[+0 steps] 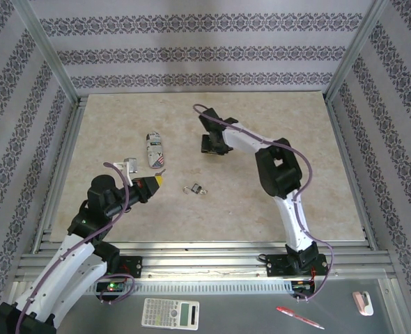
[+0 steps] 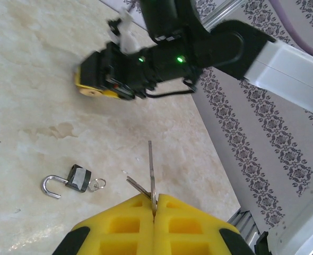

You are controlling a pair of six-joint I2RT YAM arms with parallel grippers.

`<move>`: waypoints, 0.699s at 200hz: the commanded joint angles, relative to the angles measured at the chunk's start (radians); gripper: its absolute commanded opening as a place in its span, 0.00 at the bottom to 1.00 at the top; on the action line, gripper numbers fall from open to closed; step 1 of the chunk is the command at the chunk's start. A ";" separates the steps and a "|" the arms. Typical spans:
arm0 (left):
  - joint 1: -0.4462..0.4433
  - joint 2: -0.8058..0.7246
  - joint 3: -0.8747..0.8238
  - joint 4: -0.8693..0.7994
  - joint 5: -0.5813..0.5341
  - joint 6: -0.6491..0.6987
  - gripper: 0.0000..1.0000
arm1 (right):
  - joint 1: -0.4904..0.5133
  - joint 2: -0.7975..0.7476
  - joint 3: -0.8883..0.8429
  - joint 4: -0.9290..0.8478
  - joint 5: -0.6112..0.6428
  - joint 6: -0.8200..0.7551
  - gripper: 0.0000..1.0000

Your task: Unlock with the key

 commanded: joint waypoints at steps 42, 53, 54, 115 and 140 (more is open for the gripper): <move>-0.012 0.037 -0.003 0.082 -0.005 -0.025 0.00 | -0.010 -0.352 -0.475 0.093 0.044 0.302 0.20; -0.018 0.049 -0.005 0.109 -0.004 -0.030 0.00 | -0.001 -0.390 -0.540 0.106 0.038 0.347 0.22; -0.018 0.050 -0.005 0.111 -0.003 -0.030 0.00 | 0.000 -0.394 -0.546 0.108 0.037 0.350 0.22; -0.032 0.033 0.002 0.108 -0.006 -0.028 0.00 | 0.056 -0.556 -0.722 0.237 0.017 0.501 0.63; -0.032 -0.004 0.010 0.062 -0.012 -0.021 0.00 | 0.095 -0.660 -0.728 0.201 0.020 0.454 0.68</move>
